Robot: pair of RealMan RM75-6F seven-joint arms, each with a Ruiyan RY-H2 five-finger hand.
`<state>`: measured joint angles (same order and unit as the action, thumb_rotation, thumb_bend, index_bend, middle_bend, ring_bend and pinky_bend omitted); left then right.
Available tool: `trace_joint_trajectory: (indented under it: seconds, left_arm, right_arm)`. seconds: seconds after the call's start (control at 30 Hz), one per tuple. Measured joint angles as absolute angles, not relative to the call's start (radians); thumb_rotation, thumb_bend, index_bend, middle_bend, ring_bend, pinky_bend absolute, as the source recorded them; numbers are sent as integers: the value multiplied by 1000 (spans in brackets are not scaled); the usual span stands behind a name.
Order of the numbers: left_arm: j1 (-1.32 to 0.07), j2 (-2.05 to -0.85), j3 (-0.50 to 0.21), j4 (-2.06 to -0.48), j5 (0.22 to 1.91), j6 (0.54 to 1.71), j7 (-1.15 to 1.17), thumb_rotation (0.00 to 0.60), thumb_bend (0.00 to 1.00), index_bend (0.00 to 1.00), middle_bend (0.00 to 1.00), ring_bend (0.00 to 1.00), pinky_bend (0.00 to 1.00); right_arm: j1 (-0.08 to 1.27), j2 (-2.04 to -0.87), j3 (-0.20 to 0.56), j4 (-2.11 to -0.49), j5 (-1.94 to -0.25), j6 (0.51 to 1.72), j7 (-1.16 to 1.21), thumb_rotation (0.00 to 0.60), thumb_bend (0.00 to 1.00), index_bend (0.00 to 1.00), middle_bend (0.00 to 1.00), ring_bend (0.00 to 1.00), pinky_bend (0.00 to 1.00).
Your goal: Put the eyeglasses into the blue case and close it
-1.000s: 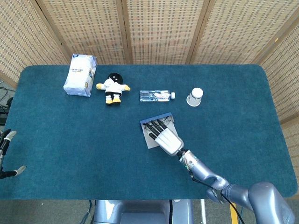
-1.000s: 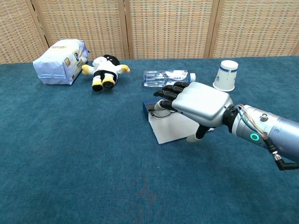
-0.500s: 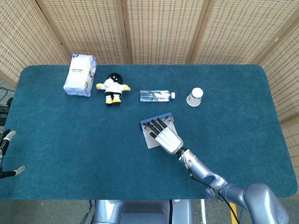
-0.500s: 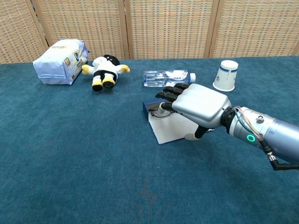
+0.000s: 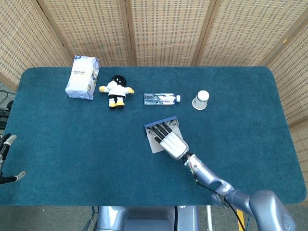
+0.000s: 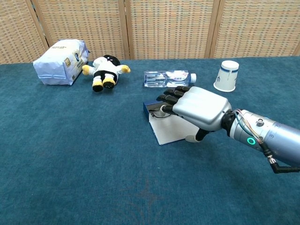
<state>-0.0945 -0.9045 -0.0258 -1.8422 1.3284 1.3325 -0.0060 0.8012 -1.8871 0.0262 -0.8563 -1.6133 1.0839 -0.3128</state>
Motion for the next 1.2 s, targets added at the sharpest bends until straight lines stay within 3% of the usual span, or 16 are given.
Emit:
trace_joint_trajectory:
  seconds: [0.93, 1.2]
  left_arm:
    - [-98, -907, -26, -1844, 1322, 1328, 4, 600, 136, 0, 0, 0, 0]
    - [-98, -905, -26, -1842, 1321, 1326, -2, 600, 135, 0, 0, 0, 0]
  right_arm:
    - [797, -1906, 32, -831, -1620, 1085, -301, 600, 262, 243, 92, 0, 111]
    - [800, -1941, 56, -772, -1596, 1078, -293, 600, 423, 261, 107, 0, 127]
